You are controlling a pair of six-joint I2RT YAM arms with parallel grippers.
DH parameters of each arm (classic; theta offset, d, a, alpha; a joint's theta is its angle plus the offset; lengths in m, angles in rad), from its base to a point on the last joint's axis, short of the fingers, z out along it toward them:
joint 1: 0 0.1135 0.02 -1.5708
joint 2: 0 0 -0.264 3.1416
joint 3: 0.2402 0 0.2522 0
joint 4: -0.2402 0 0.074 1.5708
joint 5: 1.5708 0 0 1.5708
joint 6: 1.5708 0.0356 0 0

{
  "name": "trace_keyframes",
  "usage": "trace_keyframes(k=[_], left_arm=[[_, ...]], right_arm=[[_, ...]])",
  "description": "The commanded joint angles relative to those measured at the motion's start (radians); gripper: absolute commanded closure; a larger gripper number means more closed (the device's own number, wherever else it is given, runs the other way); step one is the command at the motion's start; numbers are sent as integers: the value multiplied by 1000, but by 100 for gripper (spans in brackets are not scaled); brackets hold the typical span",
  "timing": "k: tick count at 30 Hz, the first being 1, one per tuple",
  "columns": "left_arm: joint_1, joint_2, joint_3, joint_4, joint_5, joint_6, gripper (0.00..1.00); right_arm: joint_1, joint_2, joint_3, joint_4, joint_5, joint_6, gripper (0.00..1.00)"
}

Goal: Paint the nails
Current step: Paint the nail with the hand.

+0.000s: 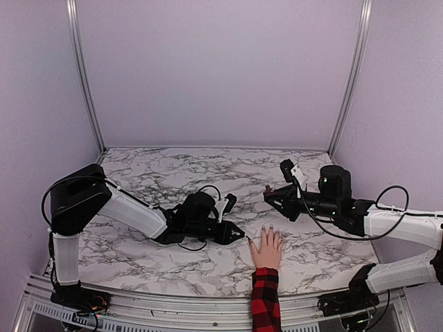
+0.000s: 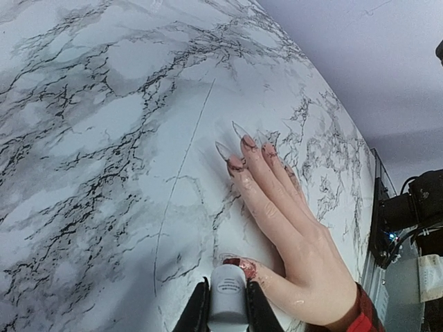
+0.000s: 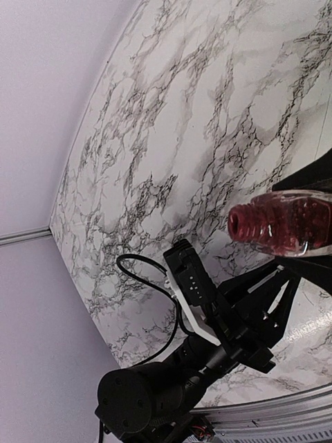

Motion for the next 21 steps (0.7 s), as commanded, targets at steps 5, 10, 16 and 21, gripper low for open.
trace_keyframes(k=[5, 10, 16, 21], left_arm=[[10, 21, 29, -21, -1, 10, 100], [11, 3, 19, -20, -6, 13, 100], [11, -37, -14, -20, -26, 19, 100], [5, -75, -46, -21, -27, 39, 100]], right_arm=[[-6, 1, 6, 35, 9, -5, 100], [-5, 1, 7, 35, 7, -6, 100], [-5, 1, 8, 35, 3, -6, 100], [-6, -2, 7, 37, -2, -6, 100]])
